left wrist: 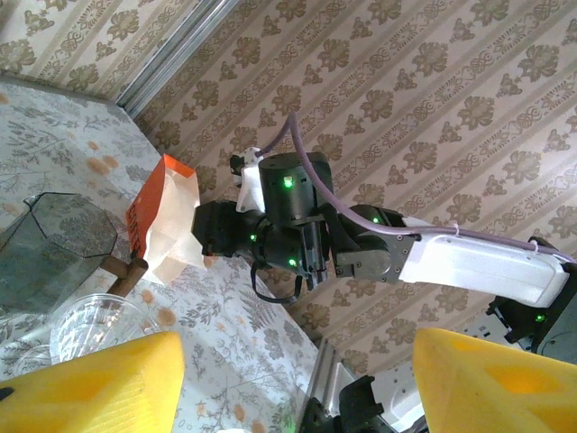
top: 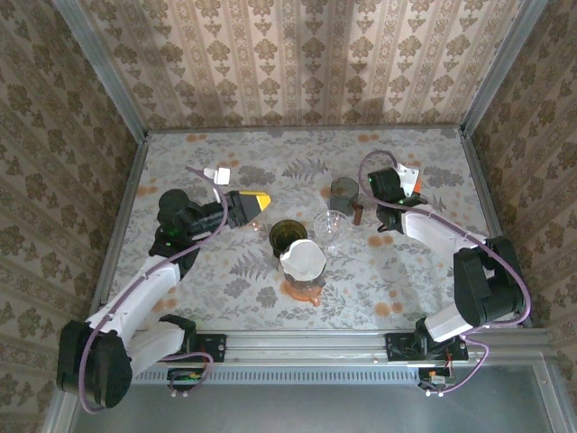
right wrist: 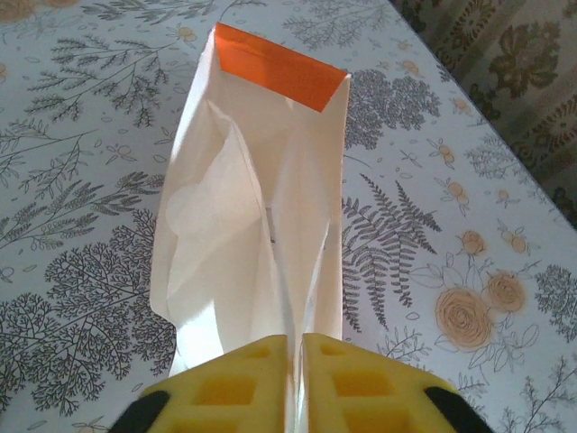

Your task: Place the coffee filter in the dripper

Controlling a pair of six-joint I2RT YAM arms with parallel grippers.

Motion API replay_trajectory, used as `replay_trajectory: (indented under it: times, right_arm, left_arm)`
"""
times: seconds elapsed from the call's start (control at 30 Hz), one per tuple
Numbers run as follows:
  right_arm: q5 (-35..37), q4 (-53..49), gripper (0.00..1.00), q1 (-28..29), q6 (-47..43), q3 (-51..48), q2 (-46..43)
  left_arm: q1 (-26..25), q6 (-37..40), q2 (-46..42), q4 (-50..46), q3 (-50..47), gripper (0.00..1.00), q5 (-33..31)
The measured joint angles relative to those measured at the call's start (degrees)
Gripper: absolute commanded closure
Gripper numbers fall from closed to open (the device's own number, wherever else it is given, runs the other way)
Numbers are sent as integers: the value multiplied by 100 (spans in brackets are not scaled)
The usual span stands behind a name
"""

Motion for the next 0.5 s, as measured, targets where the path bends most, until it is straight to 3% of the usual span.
replay_trajectory:
  times: [0.27, 0.5]
  right_arm:
    - [-15, -387, 90, 0, 243, 210, 168]
    - [-317, -820, 71, 0, 737, 356, 448]
  left_arm:
    - [4, 24, 0, -85, -2, 31, -2]
    - [4, 74, 0, -129, -2, 30, -2]
